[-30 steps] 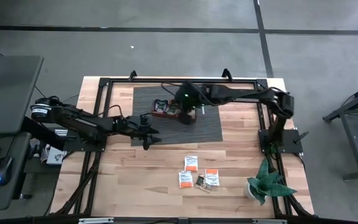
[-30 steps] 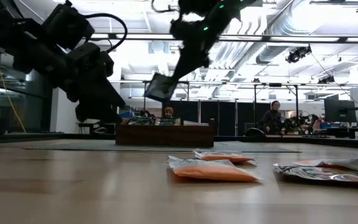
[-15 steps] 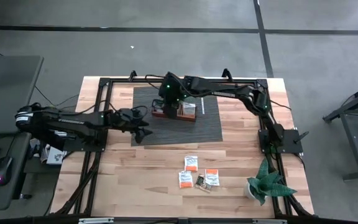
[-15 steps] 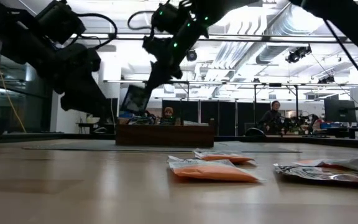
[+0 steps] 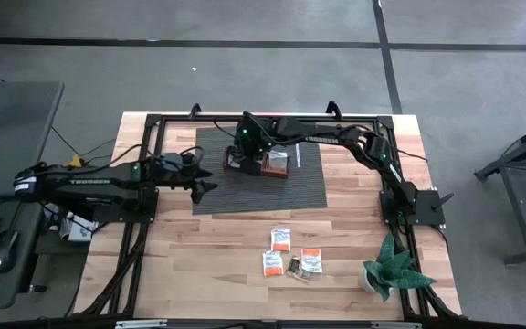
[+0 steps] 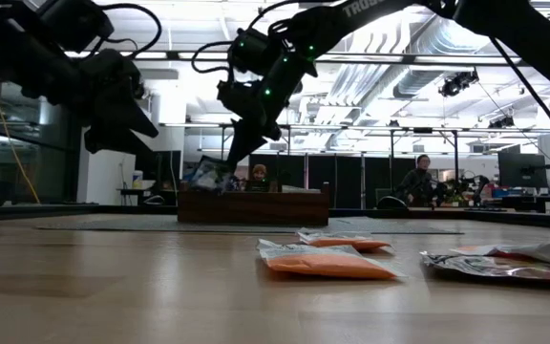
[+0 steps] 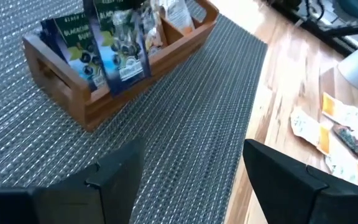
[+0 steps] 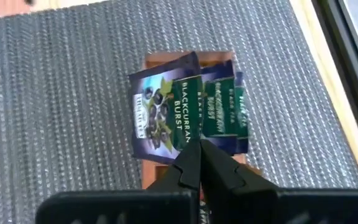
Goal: Pick & Place Tea
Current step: Put the violet tea bag into the left section of the wooden organizer
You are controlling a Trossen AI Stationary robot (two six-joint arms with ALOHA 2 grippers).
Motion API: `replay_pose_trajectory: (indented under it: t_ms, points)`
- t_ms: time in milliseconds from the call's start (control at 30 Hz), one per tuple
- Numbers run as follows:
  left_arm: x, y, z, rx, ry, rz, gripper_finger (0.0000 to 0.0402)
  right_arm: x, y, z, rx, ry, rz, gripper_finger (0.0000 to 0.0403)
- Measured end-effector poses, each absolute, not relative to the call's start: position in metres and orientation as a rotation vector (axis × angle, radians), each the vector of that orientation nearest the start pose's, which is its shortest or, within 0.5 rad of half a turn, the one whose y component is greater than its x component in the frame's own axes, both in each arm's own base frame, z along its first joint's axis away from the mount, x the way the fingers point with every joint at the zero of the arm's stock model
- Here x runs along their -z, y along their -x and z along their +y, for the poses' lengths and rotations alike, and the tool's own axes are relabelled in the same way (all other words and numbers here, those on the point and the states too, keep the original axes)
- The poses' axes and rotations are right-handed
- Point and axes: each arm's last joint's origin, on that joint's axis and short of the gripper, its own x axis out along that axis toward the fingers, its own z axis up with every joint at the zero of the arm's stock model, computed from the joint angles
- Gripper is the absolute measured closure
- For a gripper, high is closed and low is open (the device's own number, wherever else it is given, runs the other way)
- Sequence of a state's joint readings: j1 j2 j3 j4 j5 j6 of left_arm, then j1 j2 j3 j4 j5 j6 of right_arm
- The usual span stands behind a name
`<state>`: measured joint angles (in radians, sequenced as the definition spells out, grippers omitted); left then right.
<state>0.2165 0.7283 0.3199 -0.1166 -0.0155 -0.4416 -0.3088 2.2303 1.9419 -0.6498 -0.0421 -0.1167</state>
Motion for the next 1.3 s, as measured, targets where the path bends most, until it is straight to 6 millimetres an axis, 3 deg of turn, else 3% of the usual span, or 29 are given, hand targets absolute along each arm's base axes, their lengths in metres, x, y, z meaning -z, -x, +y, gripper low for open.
replay_pose_trajectory:
  t_ms: [933,1300]
  points:
    - [-0.188,-0.150,0.034,-0.345,0.482,0.476,0.0131,-0.224,-0.466,-0.161,0.213,-0.018,0.911,0.0403]
    - [-0.188,-0.150,0.034,-0.344,0.482,0.480,0.0131,-0.210,-0.469,-0.161,0.210,-0.024,0.943,0.0403]
